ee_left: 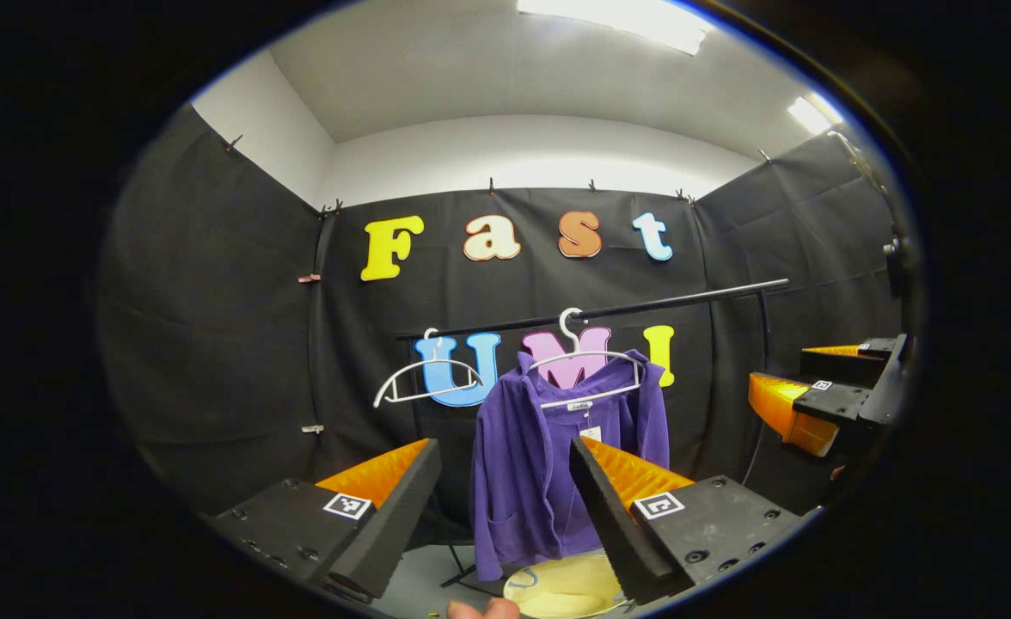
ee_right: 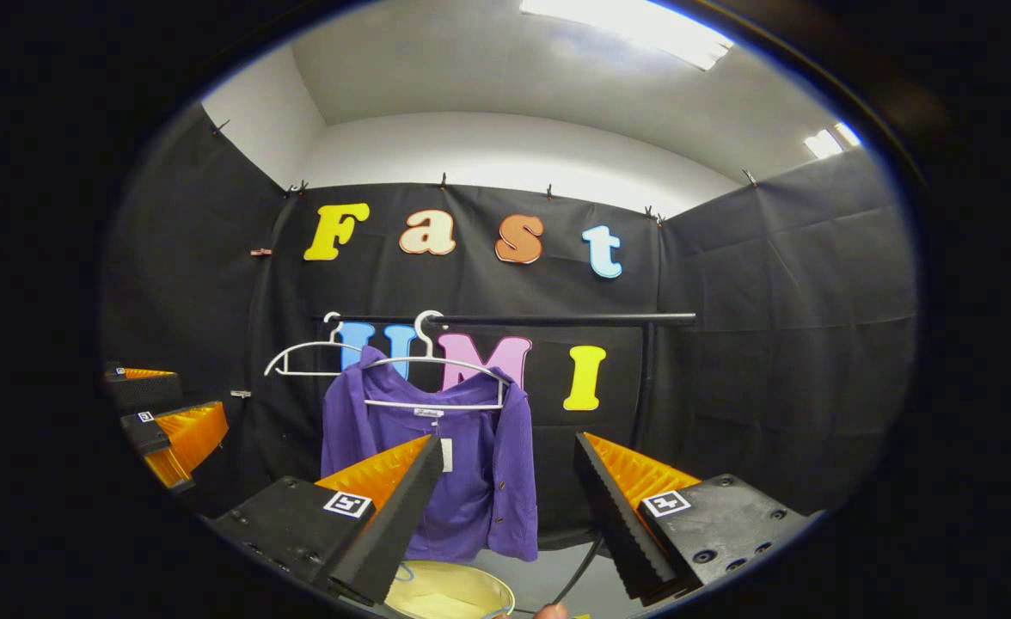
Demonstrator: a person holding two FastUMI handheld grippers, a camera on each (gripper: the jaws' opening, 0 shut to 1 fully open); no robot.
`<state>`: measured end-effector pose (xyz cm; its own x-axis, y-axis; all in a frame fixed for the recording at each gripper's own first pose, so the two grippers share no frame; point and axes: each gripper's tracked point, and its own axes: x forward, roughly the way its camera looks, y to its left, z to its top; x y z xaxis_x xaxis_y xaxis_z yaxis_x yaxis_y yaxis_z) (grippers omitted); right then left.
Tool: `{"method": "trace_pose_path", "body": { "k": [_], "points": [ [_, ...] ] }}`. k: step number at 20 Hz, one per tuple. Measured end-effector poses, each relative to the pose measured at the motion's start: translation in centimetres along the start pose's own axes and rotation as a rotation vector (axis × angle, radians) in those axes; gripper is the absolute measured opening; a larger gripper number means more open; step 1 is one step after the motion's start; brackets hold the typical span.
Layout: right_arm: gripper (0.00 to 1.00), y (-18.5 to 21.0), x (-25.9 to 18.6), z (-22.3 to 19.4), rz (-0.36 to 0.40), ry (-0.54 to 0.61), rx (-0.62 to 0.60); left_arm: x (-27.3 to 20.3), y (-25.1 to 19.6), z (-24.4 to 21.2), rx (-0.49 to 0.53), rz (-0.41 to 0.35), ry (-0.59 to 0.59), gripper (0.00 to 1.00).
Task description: Grasp the clothes on the hanger with both hands and then place them into the laundry hamper below.
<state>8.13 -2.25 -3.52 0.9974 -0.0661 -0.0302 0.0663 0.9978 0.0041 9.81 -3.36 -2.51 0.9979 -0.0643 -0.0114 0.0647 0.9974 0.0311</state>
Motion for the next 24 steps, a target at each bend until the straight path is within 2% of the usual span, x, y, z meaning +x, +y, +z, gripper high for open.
{"method": "trace_pose_path", "body": {
  "k": [4,7,12,18,24],
  "points": [
    [0.98,-0.5,6.0,-2.6,0.014,-0.001,-0.02,6.8,-2.2,-0.9,-0.008,-0.007,-0.01,0.95],
    [0.98,-0.5,10.4,-4.6,0.055,0.017,-0.008,12.0,-2.8,-2.1,-0.004,0.029,0.0,0.92],
    [0.98,-0.3,17.5,-7.4,0.113,0.013,0.014,19.2,-3.1,-5.4,0.021,0.083,0.029,0.94],
    [0.99,-0.5,24.9,-11.0,0.096,0.018,0.011,24.4,-2.9,-7.6,0.069,0.125,0.032,0.95],
    [0.98,0.3,29.2,-12.2,0.097,-0.017,-0.025,27.8,-2.0,-9.2,0.063,0.171,0.041,0.91]
  ]
}}
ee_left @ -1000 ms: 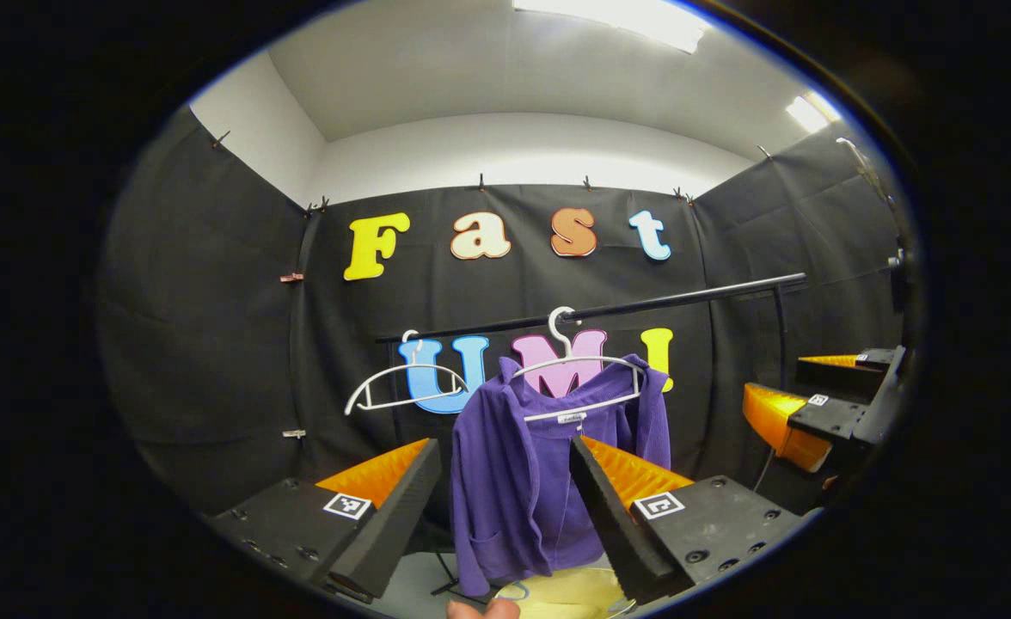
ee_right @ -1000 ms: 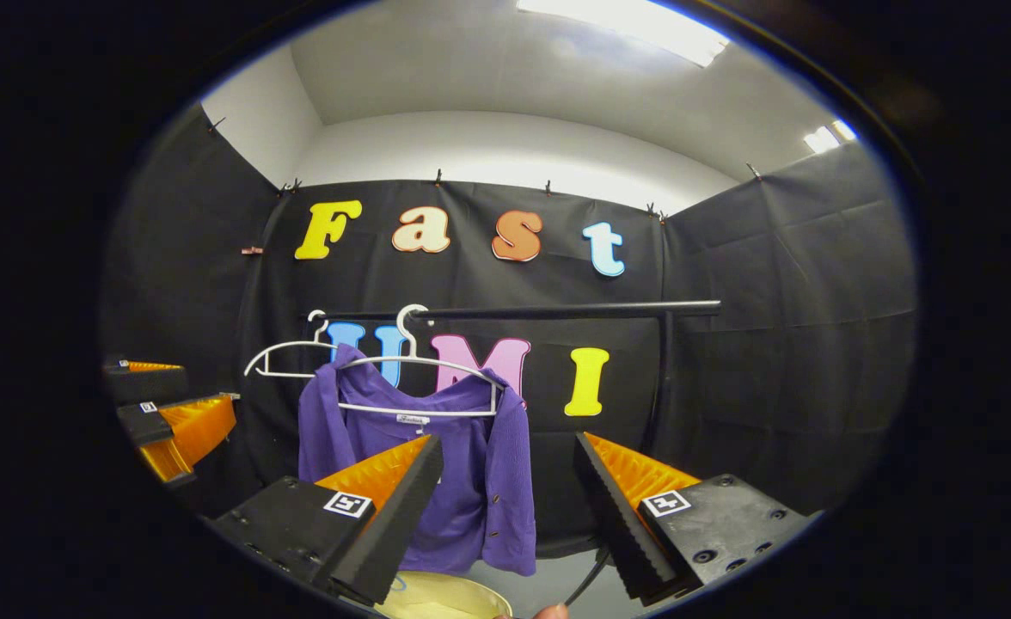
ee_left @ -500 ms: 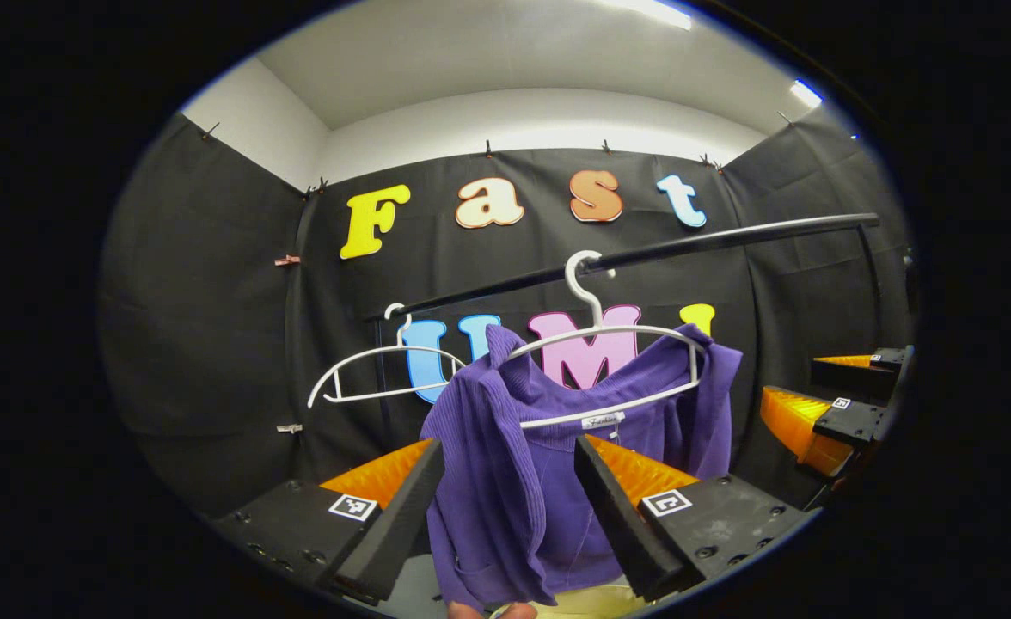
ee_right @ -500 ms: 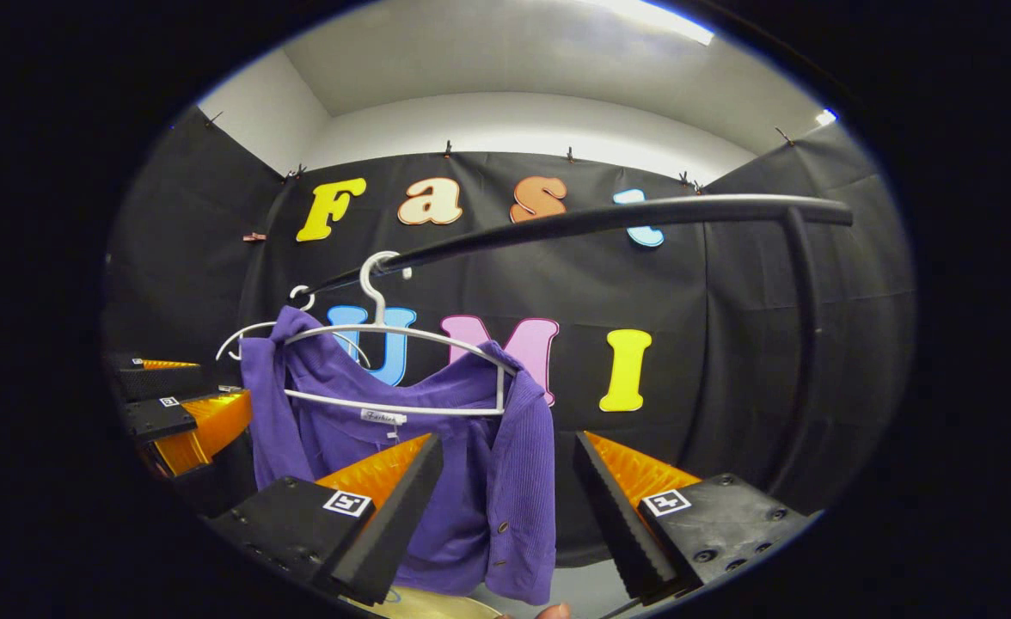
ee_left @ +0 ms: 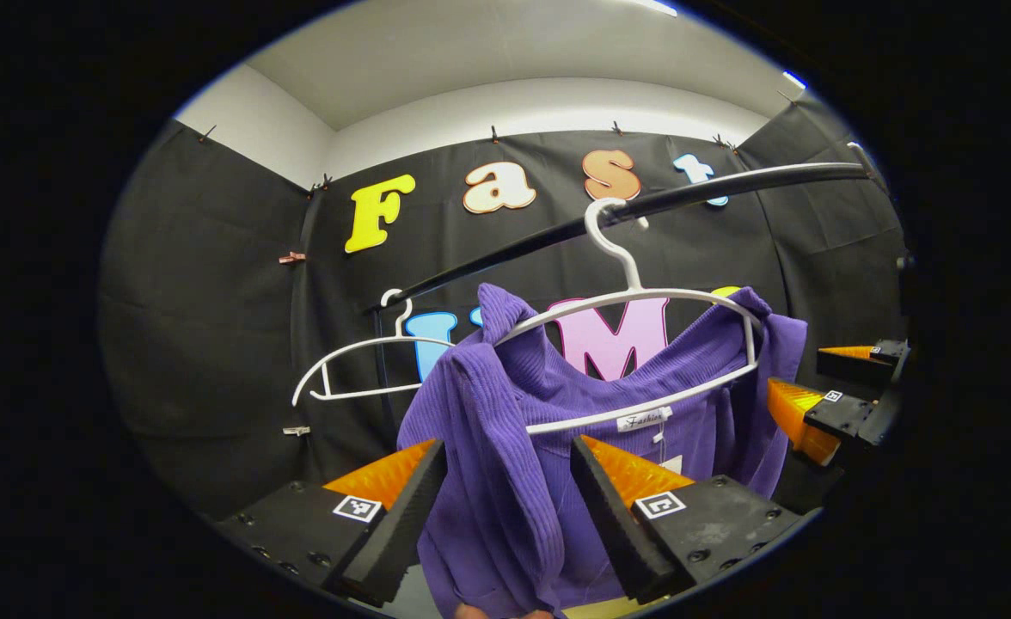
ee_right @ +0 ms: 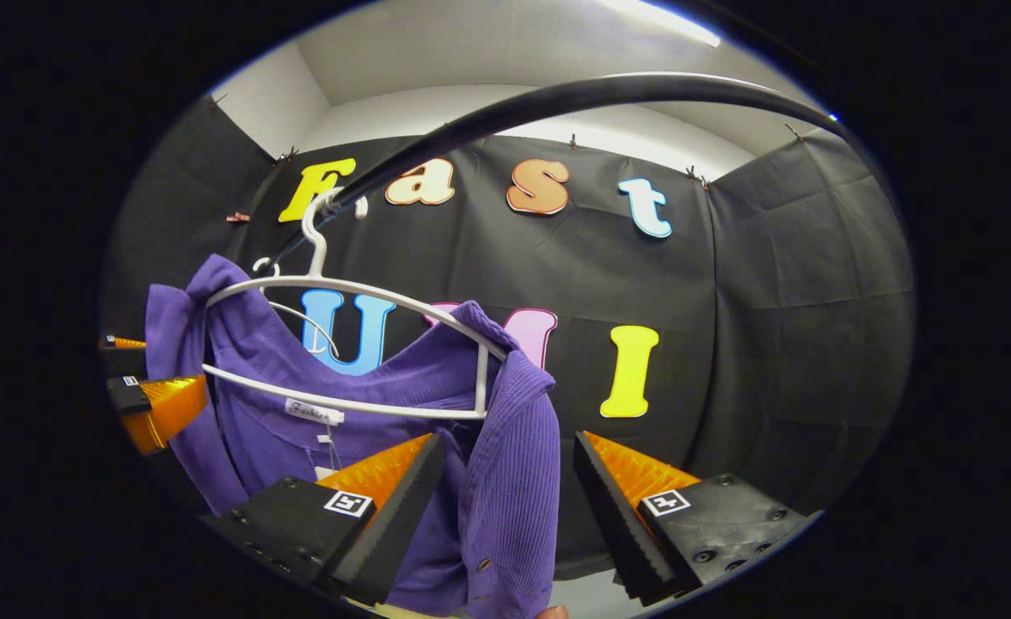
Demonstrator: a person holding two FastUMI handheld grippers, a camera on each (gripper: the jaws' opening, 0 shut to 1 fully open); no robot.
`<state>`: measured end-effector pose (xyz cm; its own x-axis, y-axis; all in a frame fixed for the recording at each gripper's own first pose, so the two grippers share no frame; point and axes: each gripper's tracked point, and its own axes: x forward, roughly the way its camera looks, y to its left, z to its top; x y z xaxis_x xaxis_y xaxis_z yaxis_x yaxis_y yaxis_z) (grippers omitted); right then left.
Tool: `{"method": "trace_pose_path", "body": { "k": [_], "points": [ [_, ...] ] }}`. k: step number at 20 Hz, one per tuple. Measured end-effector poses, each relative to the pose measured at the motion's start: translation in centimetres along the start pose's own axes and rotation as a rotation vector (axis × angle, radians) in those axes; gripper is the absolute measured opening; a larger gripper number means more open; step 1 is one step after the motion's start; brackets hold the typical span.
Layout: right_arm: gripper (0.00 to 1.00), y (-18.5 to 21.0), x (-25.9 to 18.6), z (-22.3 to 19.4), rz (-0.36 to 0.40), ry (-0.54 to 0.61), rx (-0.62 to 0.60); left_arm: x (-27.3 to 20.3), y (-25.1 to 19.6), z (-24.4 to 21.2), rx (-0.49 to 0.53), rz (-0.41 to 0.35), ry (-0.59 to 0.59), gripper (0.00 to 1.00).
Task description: Grasp the clothes on the hanger with both hands and then place them into the laundry hamper below.
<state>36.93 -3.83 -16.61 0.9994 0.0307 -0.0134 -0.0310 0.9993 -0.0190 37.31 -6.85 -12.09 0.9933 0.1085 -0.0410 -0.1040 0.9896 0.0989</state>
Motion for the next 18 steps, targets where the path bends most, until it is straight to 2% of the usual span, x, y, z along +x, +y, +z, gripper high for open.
{"method": "trace_pose_path", "body": {
  "k": [1,2,3,4,5,6,7,8,9,10,13,18],
  "points": [
    [0.97,-0.1,0.6,-0.2,-0.013,0.001,0.0,0.4,0.2,-0.1,0.01,0.008,-0.003,0.9],
    [0.86,0.2,1.1,-0.6,-0.01,0.008,0.007,0.8,0.2,-0.3,0.019,0.005,-0.002,0.84],
    [0.8,0.7,1.6,-0.9,0.001,0.013,0.021,1.1,0.0,-0.6,0.023,-0.001,0.002,0.79],
    [0.68,1.2,1.9,-1.3,0.015,0.019,0.033,1.6,-0.1,-0.7,0.023,-0.01,0.005,0.67],
    [0.63,1.6,2.3,-1.6,0.034,0.021,0.042,1.6,0.0,-0.7,0.023,-0.011,0.004,0.63],
    [0.46,1.9,2.7,-1.9,0.053,0.026,0.044,1.7,0.2,-0.5,0.026,-0.006,-0.003,0.52],
    [0.39,1.6,2.8,-2.2,0.045,0.035,0.031,1.8,0.6,-0.5,0.033,0.007,-0.007,0.48],
    [0.2,1.1,2.8,-2.4,0.034,0.048,0.013,1.8,1.1,-0.4,0.041,0.028,-0.004,0.39],
    [0.05,1.5,2.7,-2.4,0.06,0.046,0.017,1.8,1.1,-0.5,0.045,0.027,0.004,0.27],
    [0.06,1.8,2.6,-2.2,0.07,0.048,0.017,1.9,0.8,-0.5,0.045,0.009,0.009,0.15],
    [0.06,1.6,2.2,-1.5,0.058,0.031,0.041,1.8,0.7,-0.6,0.045,-0.042,0.002,0.08],
    [0.06,0.7,1.3,-0.2,0.035,0.015,0.024,1.2,2.2,-0.2,0.099,-0.02,-0.006,0.07]
  ]
}}
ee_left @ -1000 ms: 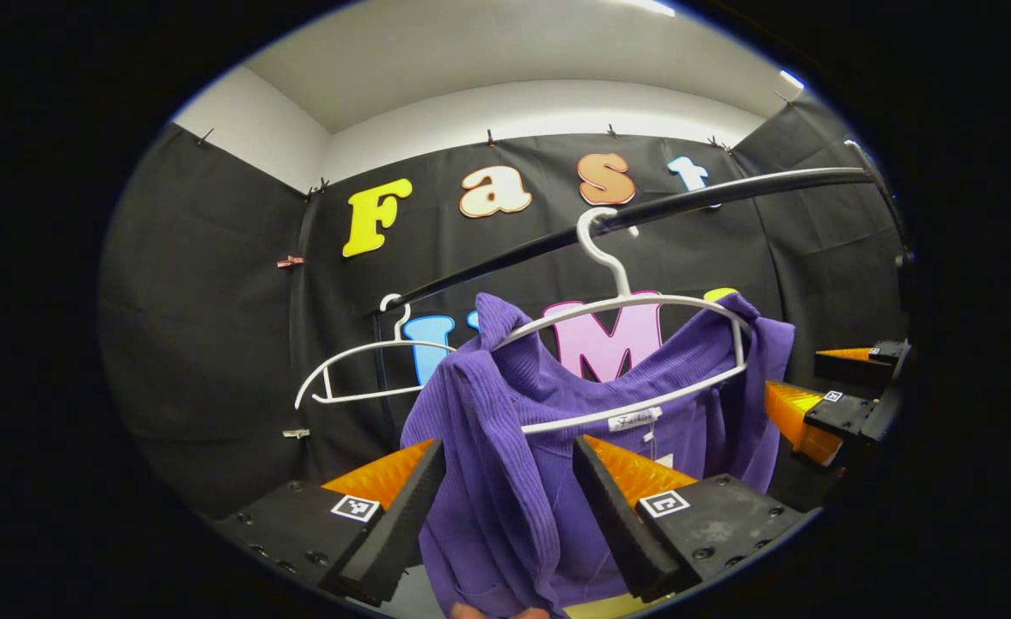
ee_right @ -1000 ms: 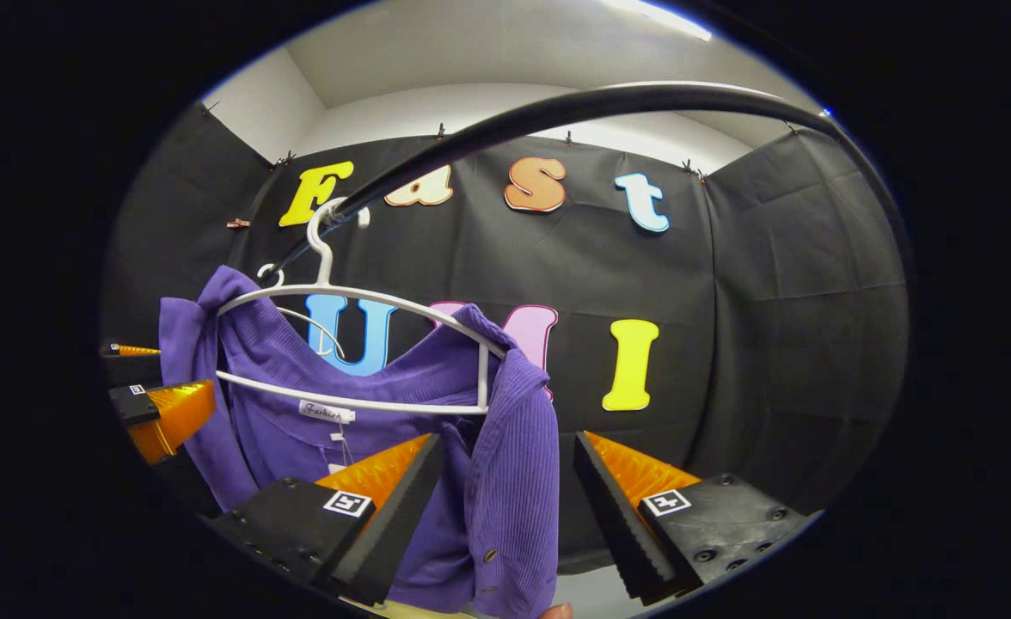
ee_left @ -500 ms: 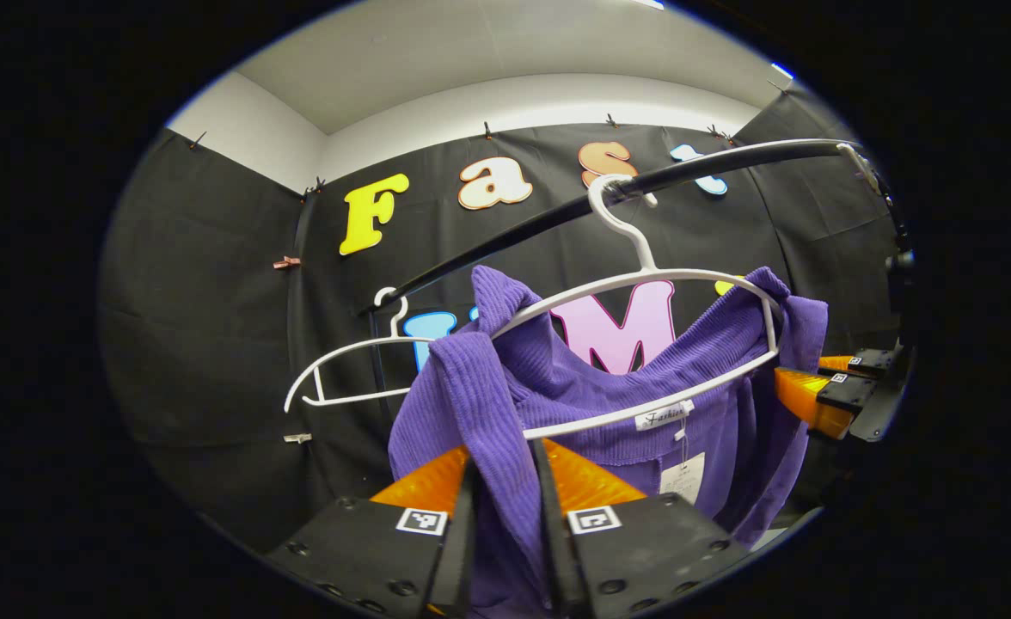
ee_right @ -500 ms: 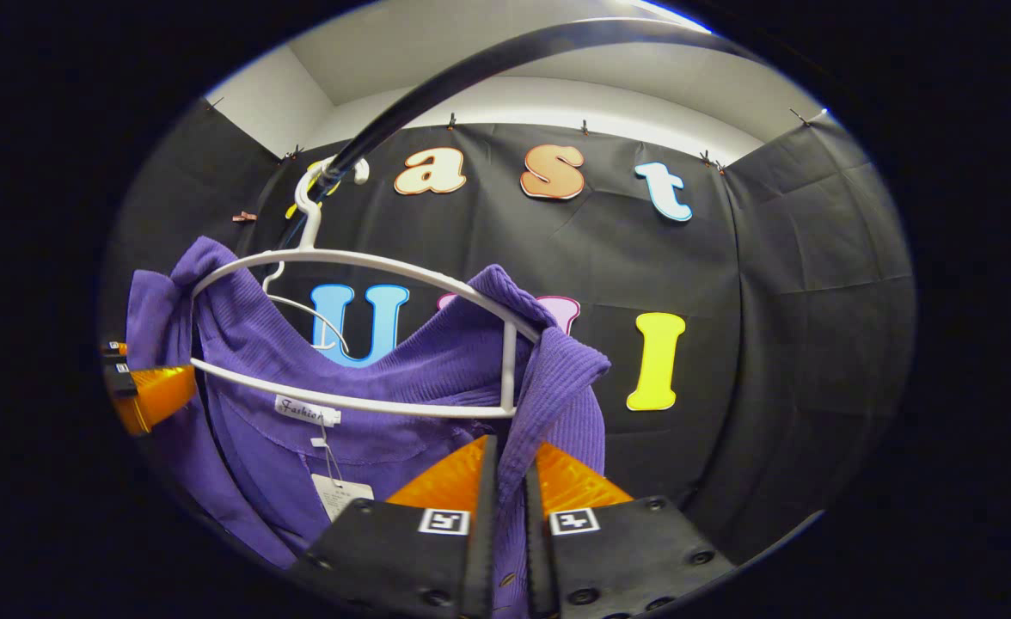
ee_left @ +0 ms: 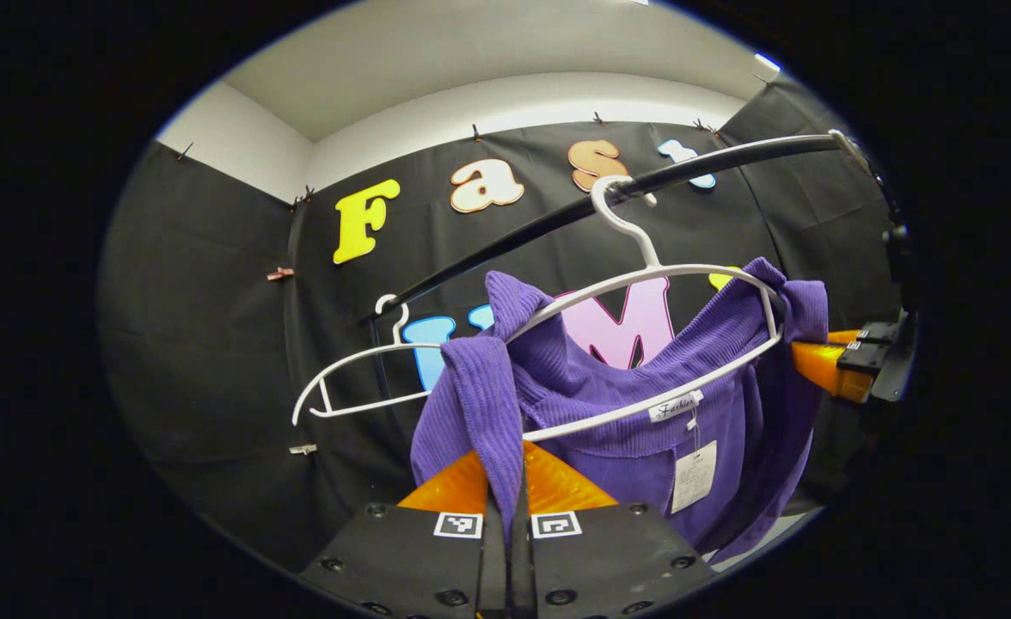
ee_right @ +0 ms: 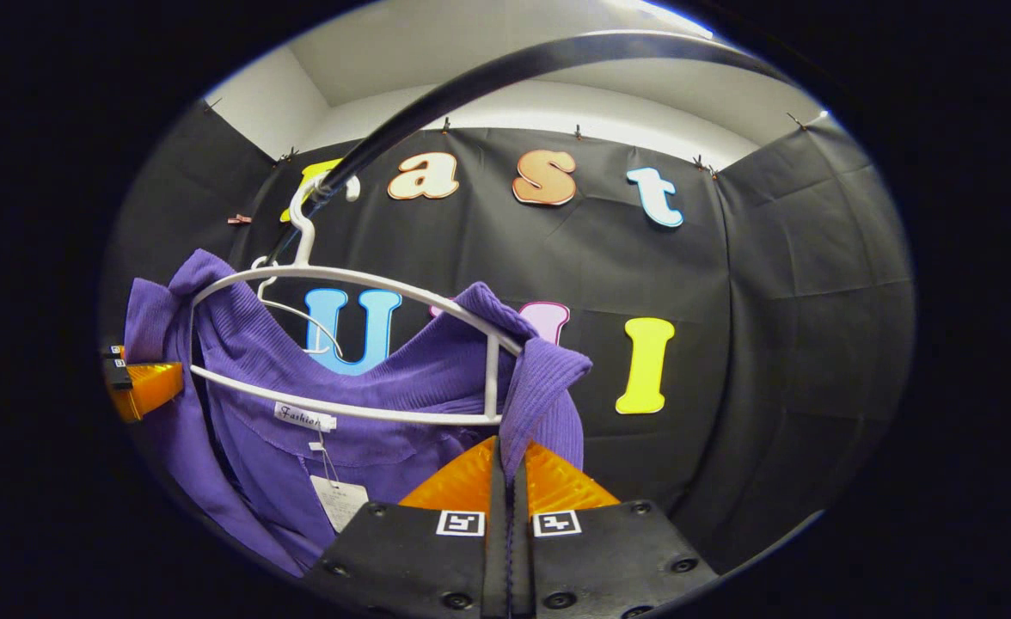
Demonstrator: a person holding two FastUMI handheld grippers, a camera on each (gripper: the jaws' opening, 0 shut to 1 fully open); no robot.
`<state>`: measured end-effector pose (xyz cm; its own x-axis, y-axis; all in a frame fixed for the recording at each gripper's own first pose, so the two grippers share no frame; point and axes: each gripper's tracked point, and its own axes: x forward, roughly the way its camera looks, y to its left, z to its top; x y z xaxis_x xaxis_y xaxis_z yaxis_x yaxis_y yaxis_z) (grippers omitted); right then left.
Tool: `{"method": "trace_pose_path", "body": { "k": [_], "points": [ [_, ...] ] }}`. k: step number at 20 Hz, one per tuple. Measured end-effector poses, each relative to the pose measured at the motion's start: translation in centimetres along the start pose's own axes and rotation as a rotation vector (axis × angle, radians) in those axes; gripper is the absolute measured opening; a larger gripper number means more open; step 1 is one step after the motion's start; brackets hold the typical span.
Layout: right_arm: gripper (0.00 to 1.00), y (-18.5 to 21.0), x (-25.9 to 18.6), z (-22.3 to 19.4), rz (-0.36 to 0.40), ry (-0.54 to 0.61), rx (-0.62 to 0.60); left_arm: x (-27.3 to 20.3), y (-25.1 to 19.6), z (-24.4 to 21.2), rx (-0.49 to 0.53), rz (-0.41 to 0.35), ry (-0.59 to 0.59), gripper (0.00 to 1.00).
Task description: Grasp the clothes on the hanger with both hands and then place them into the laundry hamper below.
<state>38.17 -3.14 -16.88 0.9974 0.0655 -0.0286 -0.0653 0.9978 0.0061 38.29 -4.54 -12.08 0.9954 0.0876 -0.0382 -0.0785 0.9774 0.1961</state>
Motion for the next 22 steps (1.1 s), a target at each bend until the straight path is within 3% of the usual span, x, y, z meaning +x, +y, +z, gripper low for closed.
{"method": "trace_pose_path", "body": {
  "k": [7,12,18,22],
  "points": [
    [0.05,0.2,0.2,-0.1,0.019,0.033,0.043,-0.2,0.7,0.4,-0.083,-0.009,0.037,0.06],
    [0.04,-5.2,0.9,1.4,-0.199,-0.067,-0.153,0.4,1.3,0.1,-0.061,-0.029,0.077,0.06],
    [0.04,-9.8,2.8,1.8,-0.332,-0.085,-0.199,0.8,1.2,1.5,-0.105,-0.065,0.082,0.05],
    [0.05,-10.6,3.6,-3.2,-0.343,0.028,-0.153,0.5,1.5,2.2,-0.101,-0.05,0.074,0.05]
  ]
}}
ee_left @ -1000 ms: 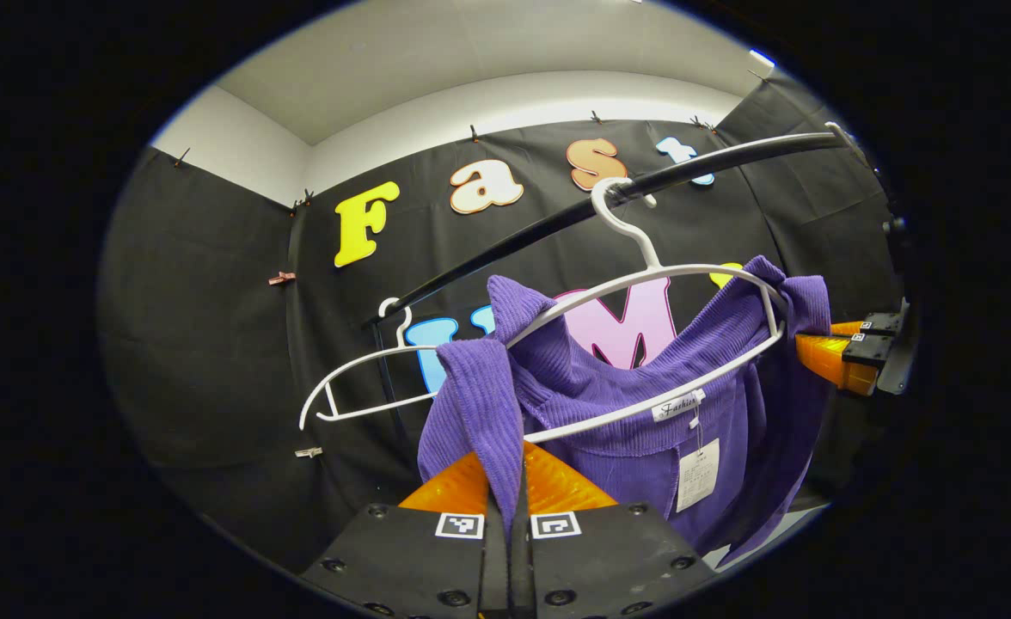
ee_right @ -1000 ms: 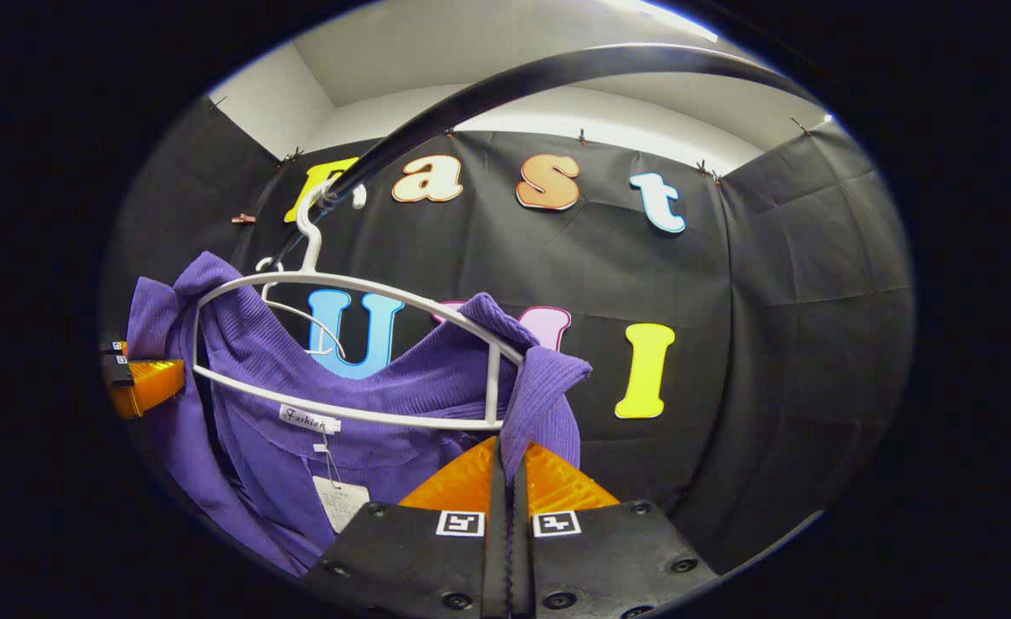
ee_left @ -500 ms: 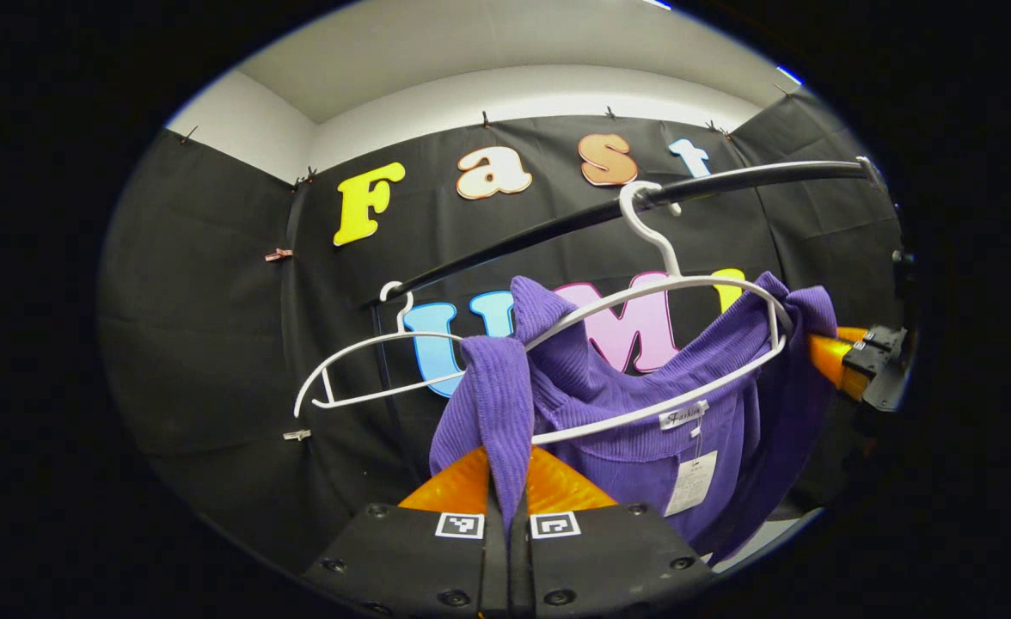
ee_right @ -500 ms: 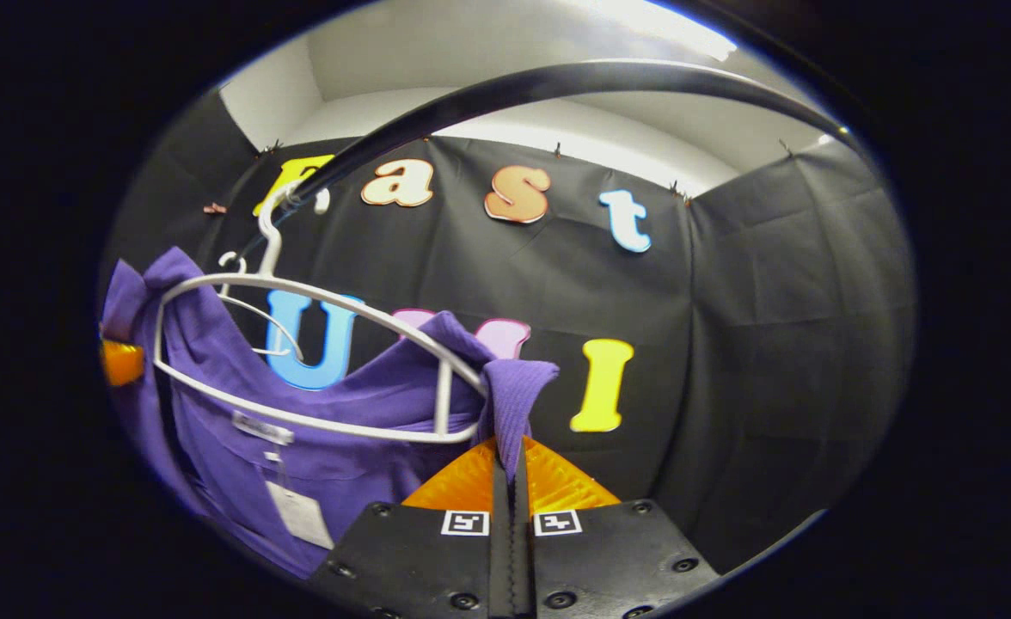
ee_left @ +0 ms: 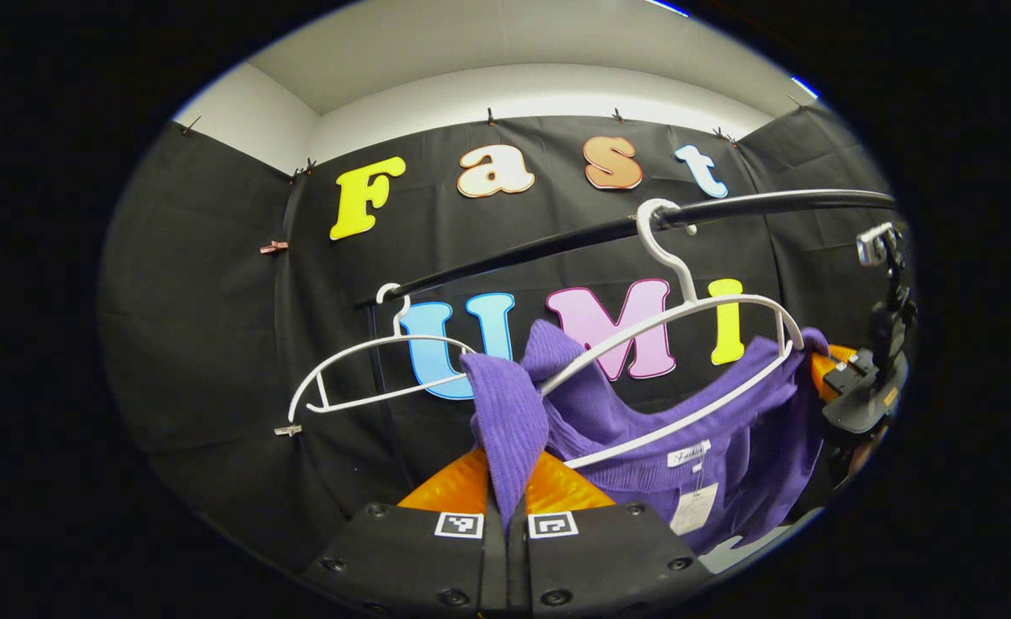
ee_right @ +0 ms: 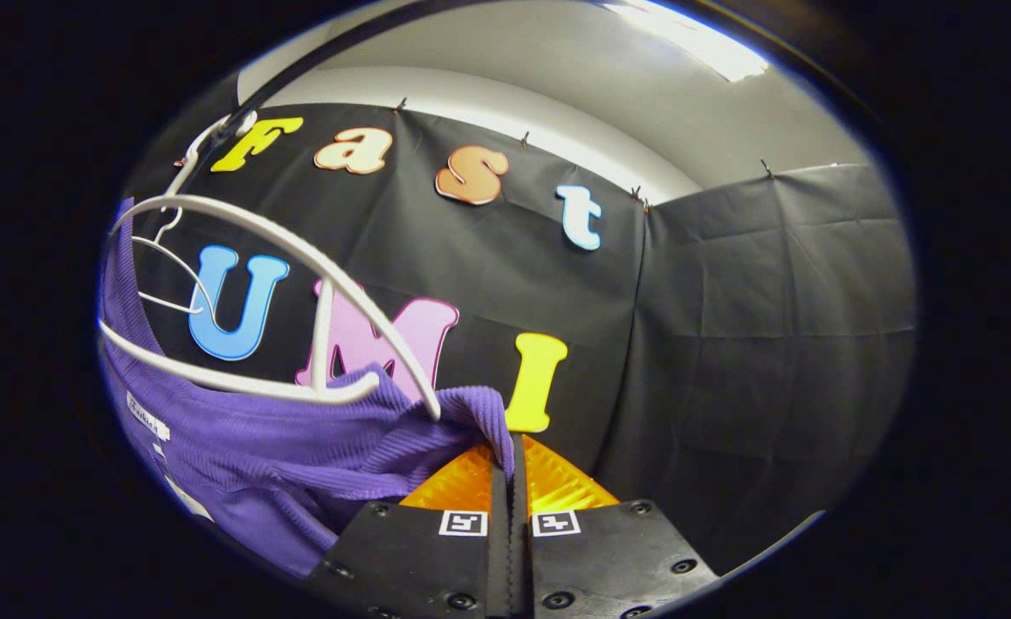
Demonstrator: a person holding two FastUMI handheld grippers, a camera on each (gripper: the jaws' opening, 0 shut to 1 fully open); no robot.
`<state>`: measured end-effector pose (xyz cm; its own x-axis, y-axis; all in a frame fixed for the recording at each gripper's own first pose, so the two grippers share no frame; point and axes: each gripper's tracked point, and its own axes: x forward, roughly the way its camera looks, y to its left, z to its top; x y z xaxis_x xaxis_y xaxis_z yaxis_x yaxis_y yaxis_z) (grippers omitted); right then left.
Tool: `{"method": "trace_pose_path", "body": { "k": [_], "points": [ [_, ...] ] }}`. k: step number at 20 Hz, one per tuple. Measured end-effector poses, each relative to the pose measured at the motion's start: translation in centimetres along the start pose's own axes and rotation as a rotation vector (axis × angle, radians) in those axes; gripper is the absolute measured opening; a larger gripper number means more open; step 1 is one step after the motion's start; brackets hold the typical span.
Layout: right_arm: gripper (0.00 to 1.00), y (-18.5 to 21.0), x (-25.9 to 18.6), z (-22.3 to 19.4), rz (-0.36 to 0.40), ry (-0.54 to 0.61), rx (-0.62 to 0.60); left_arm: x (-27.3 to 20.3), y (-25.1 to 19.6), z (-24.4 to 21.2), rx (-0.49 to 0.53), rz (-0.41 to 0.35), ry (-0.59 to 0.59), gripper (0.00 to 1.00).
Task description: Grasp the clothes on the hanger with both hands and then place them into the laundry hamper below.
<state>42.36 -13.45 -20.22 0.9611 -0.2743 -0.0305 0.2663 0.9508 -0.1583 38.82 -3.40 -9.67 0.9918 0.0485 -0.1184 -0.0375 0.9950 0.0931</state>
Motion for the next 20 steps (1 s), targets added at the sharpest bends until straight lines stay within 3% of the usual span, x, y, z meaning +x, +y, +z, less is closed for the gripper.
{"method": "trace_pose_path", "body": {
  "k": [5,9,13,16,20],
  "points": [
    [0.04,4.7,-4.9,-3.6,0.173,0.053,0.007,0.4,1.9,-2.0,0.006,0.023,0.051,0.05],
    [0.05,7.5,-8.4,-2.7,0.296,0.074,0.059,0.1,4.0,-3.5,0.012,0.059,0.079,0.05],
    [0.05,9.5,-11.3,-0.8,0.38,0.07,0.105,-0.9,5.9,-5.6,-0.076,0.106,0.128,0.05],
    [0.05,10.4,-12.6,-0.1,0.43,0.071,0.121,-1.9,5.3,-7.7,-0.037,0.102,0.168,0.05],
    [0.04,13.2,-15.6,0.9,0.547,0.12,0.227,-3.8,2.3,-11.5,-0.055,0.03,0.244,0.05]
  ]
}}
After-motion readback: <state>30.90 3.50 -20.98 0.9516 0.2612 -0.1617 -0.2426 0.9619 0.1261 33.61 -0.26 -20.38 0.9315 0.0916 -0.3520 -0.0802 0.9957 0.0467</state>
